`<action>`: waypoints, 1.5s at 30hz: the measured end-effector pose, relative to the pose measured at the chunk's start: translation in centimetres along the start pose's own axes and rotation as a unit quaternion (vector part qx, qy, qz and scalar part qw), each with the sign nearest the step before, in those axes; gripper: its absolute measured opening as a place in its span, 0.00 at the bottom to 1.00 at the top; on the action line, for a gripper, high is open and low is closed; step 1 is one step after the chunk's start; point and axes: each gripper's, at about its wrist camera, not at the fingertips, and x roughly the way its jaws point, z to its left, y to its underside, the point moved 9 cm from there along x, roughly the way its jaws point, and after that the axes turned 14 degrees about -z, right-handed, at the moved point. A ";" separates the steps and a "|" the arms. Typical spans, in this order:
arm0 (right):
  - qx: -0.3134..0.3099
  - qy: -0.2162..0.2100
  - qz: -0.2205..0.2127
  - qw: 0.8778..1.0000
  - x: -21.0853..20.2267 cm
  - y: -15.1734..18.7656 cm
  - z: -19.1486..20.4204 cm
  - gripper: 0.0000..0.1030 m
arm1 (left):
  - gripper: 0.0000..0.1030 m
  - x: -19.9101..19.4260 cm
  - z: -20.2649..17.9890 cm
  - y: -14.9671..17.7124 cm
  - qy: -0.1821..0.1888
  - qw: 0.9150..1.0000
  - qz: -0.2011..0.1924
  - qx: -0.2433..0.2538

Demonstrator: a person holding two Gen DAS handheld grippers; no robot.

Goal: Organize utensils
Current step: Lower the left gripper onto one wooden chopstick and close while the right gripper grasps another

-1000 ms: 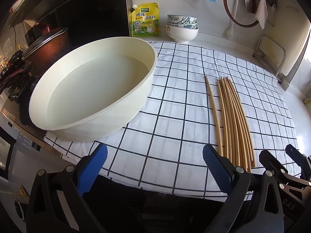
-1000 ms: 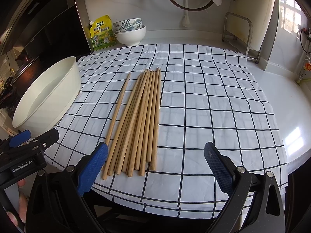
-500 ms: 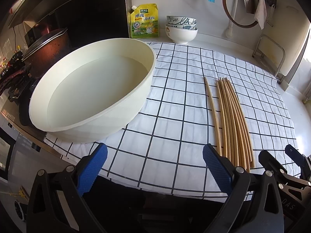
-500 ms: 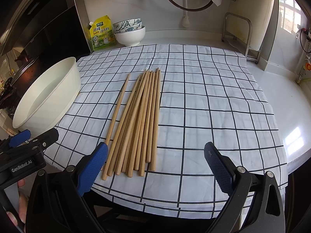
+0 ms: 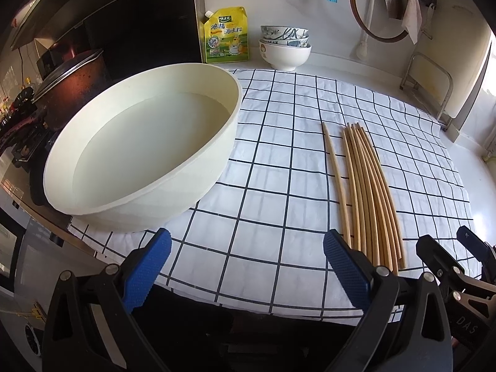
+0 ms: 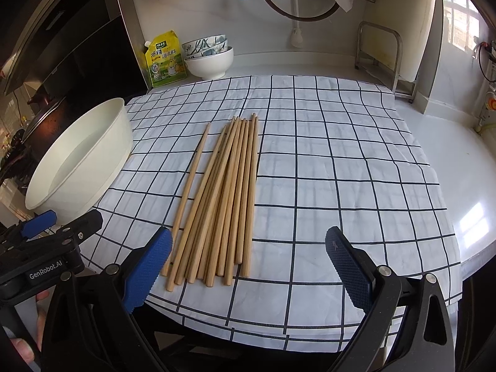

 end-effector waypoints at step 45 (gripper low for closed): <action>-0.052 0.079 0.083 0.992 9.2 -0.3 -5.4 0.92 | 0.94 8.9 -5.8 -0.1 0.050 0.997 0.058 0.023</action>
